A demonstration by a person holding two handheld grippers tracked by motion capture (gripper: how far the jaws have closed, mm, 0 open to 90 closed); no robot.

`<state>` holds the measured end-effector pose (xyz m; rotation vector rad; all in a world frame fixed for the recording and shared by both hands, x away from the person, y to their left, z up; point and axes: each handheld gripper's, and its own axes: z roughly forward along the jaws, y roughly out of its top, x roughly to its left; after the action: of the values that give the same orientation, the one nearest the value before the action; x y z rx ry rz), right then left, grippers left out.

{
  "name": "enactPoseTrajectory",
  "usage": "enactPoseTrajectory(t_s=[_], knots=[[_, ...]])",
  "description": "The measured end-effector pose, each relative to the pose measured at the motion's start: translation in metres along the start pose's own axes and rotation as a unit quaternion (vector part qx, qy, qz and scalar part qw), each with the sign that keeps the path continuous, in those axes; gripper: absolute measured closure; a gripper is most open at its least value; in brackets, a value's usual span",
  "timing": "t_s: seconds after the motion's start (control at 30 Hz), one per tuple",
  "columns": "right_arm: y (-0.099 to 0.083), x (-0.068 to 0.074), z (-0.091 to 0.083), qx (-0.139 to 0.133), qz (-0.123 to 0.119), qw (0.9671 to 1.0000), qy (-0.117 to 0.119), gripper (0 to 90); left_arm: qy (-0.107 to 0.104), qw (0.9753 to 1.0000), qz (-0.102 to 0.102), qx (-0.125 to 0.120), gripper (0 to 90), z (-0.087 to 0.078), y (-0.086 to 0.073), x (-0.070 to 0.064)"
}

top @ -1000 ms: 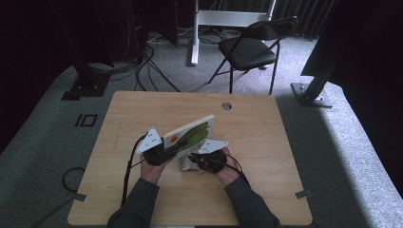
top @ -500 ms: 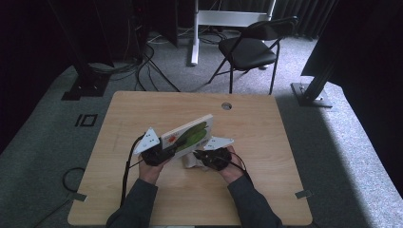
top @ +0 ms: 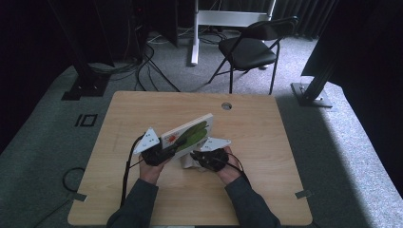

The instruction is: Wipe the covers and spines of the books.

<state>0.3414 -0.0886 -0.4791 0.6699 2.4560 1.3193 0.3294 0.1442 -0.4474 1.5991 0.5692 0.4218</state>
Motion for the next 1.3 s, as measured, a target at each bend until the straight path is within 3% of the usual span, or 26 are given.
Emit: enactPoseTrajectory(t_s=[1.3], knots=[[0.01, 0.027, 0.007, -0.004, -0.036, 0.999, 0.027, 84.6, -0.002, 1.0, -0.01, -0.001, 78.0, 0.011, -0.002, -0.001]])
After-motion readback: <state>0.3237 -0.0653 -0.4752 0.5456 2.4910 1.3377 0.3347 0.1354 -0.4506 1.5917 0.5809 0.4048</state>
